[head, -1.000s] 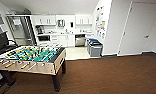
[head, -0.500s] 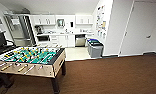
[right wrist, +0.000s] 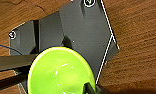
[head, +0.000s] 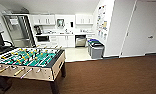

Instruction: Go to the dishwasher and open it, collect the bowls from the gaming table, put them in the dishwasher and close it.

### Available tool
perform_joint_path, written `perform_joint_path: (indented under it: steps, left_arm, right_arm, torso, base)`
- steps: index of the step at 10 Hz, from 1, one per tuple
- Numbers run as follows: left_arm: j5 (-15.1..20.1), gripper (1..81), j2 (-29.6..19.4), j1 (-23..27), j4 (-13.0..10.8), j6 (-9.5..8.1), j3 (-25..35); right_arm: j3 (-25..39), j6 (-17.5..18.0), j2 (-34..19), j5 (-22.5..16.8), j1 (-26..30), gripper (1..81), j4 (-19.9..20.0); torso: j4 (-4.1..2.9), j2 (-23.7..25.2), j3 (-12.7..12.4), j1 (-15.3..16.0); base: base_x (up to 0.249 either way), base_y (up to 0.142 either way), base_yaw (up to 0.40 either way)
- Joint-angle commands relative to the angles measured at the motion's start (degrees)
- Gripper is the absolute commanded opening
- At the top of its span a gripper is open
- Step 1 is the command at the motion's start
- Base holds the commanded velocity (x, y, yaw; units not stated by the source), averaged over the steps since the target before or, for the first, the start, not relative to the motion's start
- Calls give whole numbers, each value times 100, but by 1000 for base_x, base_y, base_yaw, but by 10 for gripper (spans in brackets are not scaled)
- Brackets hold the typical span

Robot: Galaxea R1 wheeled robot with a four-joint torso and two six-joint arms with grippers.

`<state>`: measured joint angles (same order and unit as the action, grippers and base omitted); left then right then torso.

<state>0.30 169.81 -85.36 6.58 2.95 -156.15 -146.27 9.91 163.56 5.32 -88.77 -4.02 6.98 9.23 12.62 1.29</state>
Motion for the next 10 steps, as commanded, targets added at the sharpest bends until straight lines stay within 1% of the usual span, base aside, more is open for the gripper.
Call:
perform_joint_path:
  steps: [1,3,5,10]
  left_arm:
    - [374,10,-44,208,-34,21,-21]
    - [374,10,-35,208,-35,21,-21]
    - [374,10,9,208,-166,13,-21]
    - [365,10,53,208,-192,21,-21]
  right_arm:
    - [-14,-16,-75,-321,179,10,-72]
    - [-14,-7,-75,-321,188,10,-72]
    - [-14,-16,-75,-329,188,10,-72]
    - [-14,-16,-40,-329,162,10,-81]
  torso:
    - [0,0,0,2]
    - [0,2,0,0]
    - [0,2,0,0]
    - [0,2,0,0]
  base:
    - [171,0,0]
    - [171,0,0]
    - [172,0,0]
    - [171,0,0]
